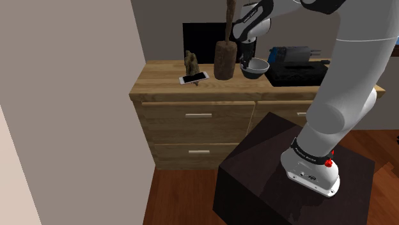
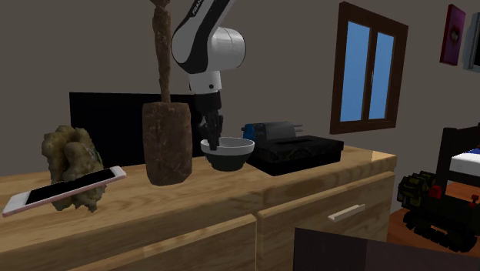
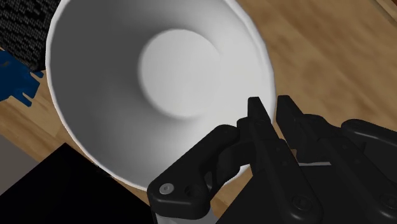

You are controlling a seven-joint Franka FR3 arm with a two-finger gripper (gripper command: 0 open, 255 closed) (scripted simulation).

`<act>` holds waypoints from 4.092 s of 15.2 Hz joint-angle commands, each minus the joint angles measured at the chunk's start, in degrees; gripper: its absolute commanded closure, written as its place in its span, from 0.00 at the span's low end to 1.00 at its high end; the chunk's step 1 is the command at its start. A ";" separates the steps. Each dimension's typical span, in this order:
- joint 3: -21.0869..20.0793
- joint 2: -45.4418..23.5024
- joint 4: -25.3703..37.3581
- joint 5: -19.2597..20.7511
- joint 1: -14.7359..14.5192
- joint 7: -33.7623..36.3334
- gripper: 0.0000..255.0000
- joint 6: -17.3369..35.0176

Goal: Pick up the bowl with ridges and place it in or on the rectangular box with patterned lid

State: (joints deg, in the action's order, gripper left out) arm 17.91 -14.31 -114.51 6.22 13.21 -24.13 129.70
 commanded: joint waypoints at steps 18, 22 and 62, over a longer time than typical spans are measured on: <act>0.27 6.20 7.50 1.16 -0.66 -0.72 1.00 -13.41; 0.27 6.97 9.66 1.25 -0.74 -0.98 1.00 -16.30; 15.06 11.89 7.11 0.10 14.55 -31.60 1.00 -14.29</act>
State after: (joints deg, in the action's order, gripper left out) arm 33.02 -2.40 -106.69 6.29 27.81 -55.91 114.61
